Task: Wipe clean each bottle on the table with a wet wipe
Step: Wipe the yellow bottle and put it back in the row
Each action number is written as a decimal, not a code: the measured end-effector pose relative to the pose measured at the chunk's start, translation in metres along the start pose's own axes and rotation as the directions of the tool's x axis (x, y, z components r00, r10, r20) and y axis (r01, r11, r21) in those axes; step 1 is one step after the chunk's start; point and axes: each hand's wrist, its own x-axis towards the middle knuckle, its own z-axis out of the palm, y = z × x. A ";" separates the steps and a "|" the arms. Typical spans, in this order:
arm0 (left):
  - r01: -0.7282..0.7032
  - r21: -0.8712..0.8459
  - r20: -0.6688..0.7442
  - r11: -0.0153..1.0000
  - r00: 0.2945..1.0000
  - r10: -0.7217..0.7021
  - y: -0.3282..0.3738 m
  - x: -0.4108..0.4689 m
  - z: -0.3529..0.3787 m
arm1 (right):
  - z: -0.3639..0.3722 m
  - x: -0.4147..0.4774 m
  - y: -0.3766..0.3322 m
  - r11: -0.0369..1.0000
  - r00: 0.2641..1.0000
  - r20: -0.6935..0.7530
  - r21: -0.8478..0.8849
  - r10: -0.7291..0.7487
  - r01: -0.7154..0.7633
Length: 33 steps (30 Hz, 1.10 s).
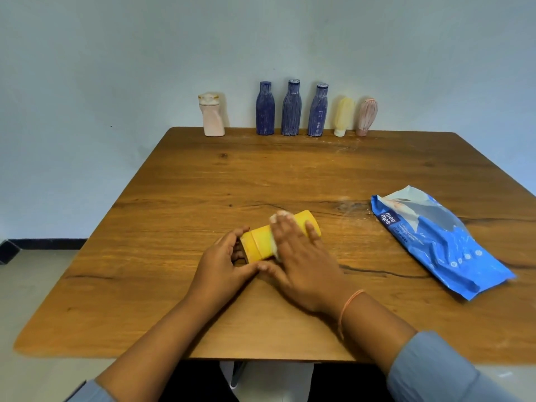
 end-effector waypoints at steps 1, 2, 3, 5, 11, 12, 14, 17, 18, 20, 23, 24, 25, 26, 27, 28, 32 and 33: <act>-0.006 0.005 -0.001 1.000 1.000 0.006 0.000 0.000 0.001 | -0.002 0.001 0.012 0.997 0.997 0.002 -0.025 0.073 -0.073; -0.010 0.013 -0.001 1.000 1.000 0.010 0.001 0.001 0.001 | -0.006 0.003 0.022 0.990 0.991 0.002 -0.039 0.135 -0.135; -0.011 0.022 -0.005 1.000 1.000 0.011 0.001 0.001 0.001 | -0.008 0.004 0.028 0.984 0.984 0.005 -0.037 0.177 -0.176; -0.011 0.032 -0.008 0.999 1.000 0.011 0.002 0.001 0.002 | -0.008 0.006 0.026 0.980 0.981 0.014 -0.029 0.196 -0.195; -0.011 0.134 -0.031 0.991 0.999 0.015 0.003 0.000 0.000 | 0.001 -0.005 -0.044 0.985 0.989 0.075 0.129 -0.126 0.115; -0.014 0.154 -0.034 0.988 0.999 0.019 0.004 -0.001 -0.001 | 0.001 -0.005 -0.046 0.980 0.983 0.082 0.126 -0.162 0.151; -0.007 0.119 -0.014 0.993 1.000 0.009 0.004 -0.001 -0.002 | 0.000 -0.004 -0.031 0.982 0.980 0.072 0.061 -0.184 0.180; -0.014 0.077 0.008 0.997 1.000 0.014 0.004 -0.001 -0.001 | -0.004 -0.001 0.010 0.996 0.998 0.046 -0.073 -0.039 0.042; -0.018 0.080 0.009 0.997 1.000 0.018 0.003 0.000 -0.001 | -0.006 -0.001 0.024 0.995 0.999 0.036 -0.099 0.036 -0.032; -0.016 0.079 0.010 0.997 1.000 0.015 0.002 0.000 0.000 | -0.010 0.000 0.040 0.985 0.987 0.047 -0.091 0.151 -0.146; -0.017 0.071 0.011 0.997 1.000 0.016 0.001 0.001 0.001 | -0.011 0.001 0.029 0.988 0.987 0.072 -0.060 0.146 -0.142; -0.017 0.069 0.006 0.997 1.000 0.017 0.001 0.001 0.001 | -0.008 0.000 0.016 0.995 0.993 0.077 -0.042 0.091 -0.088; -0.018 0.070 0.000 0.997 1.000 0.018 0.002 0.001 0.000 | -0.006 -0.001 0.000 1.000 0.997 0.079 -0.007 0.018 -0.017; -0.024 0.088 -0.003 0.996 1.000 0.025 0.003 0.000 0.000 | -0.003 -0.003 -0.017 0.997 0.995 0.082 0.041 -0.063 0.060; -0.035 0.127 -0.011 0.991 0.999 0.036 0.004 -0.001 0.000 | -0.002 -0.005 -0.032 0.988 0.987 0.091 0.091 -0.135 0.127; -0.046 0.170 -0.017 0.984 0.999 0.049 0.005 -0.002 -0.001 | 0.000 -0.007 -0.042 0.977 0.977 0.102 0.126 -0.186 0.172; -0.008 0.081 0.010 0.997 1.000 0.007 0.005 -0.003 -0.002 | 0.000 -0.008 -0.024 0.975 0.971 0.096 0.053 -0.218 0.214; 0.011 0.032 0.022 0.999 1.000 -0.011 0.004 -0.002 -0.001 | -0.001 -0.007 -0.011 0.985 0.980 0.096 0.030 -0.174 0.172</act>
